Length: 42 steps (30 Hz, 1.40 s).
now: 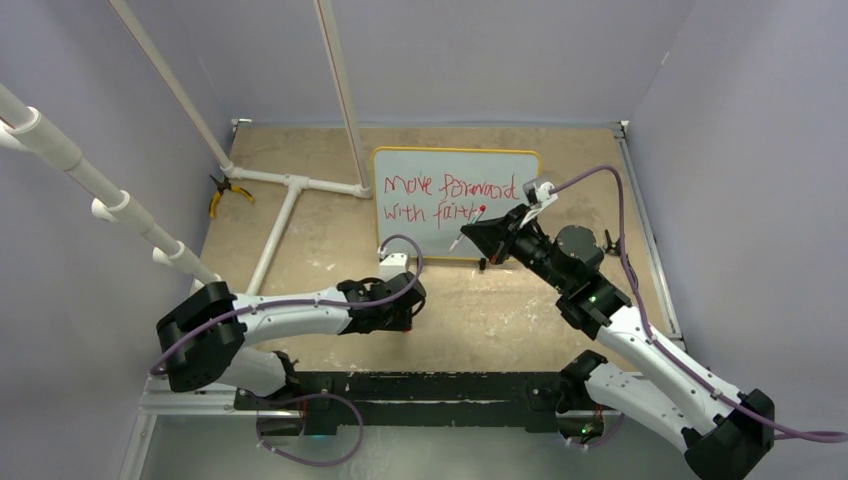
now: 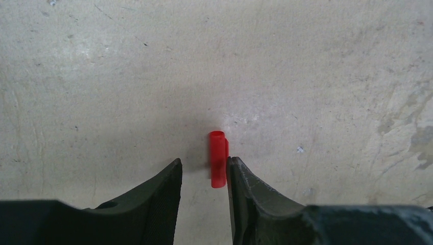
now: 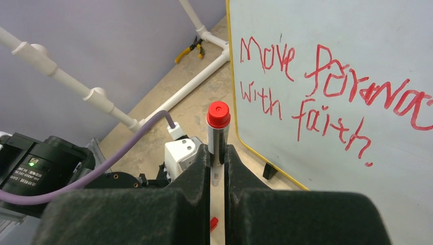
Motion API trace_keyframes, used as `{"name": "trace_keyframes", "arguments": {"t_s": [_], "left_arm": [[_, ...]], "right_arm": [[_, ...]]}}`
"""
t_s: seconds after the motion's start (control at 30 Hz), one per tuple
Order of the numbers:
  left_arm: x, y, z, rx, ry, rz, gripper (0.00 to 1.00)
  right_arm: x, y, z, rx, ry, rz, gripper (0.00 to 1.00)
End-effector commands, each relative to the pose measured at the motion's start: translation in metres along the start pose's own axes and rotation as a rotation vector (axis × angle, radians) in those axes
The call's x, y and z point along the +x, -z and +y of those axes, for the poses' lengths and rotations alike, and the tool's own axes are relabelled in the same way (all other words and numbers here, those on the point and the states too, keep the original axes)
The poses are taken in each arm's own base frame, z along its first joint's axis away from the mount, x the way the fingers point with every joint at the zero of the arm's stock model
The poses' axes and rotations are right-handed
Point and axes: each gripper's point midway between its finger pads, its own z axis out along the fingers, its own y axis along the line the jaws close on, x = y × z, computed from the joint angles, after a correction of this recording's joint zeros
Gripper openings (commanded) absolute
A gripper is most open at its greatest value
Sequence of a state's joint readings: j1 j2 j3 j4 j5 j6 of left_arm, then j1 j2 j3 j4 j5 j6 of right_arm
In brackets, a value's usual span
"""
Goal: Write a sentence on the whiteboard
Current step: Close the whiteboard marker at the center of the board.
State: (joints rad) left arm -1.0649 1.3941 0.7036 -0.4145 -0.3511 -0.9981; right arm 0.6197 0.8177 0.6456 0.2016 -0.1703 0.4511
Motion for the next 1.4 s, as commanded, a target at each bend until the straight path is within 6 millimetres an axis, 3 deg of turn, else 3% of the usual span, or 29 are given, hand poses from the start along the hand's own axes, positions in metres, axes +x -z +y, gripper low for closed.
{"name": "trace_keyframes", "arguments": {"t_s": [0.0,0.37,0.8,0.93,1.13,1.37], "left_arm": [[-0.014,0.010,-0.024,0.045,0.007,-0.052,0.38],[0.007,-0.006,-0.015,-0.062,-0.091,0.021,0.38],[0.024,-0.009,-0.002,-0.195,-0.193,0.043,0.08],[0.024,-0.013,-0.006,-0.181,-0.207,0.041,0.00],[0.009,-0.004,-0.015,-0.103,-0.184,-0.042,0.00],[-0.040,0.035,-0.038,0.122,-0.198,-0.282,0.00]], "right_arm": [[-0.002,-0.002,-0.003,0.005,0.018,-0.017,0.00],[0.001,-0.001,-0.003,0.002,0.011,-0.009,0.00],[0.002,-0.002,-0.005,0.012,0.006,-0.011,0.00],[0.003,-0.004,-0.005,0.011,0.004,-0.002,0.00],[0.011,0.002,-0.006,0.015,-0.039,0.011,0.00],[0.007,0.005,-0.015,0.089,-0.100,-0.007,0.00]]}}
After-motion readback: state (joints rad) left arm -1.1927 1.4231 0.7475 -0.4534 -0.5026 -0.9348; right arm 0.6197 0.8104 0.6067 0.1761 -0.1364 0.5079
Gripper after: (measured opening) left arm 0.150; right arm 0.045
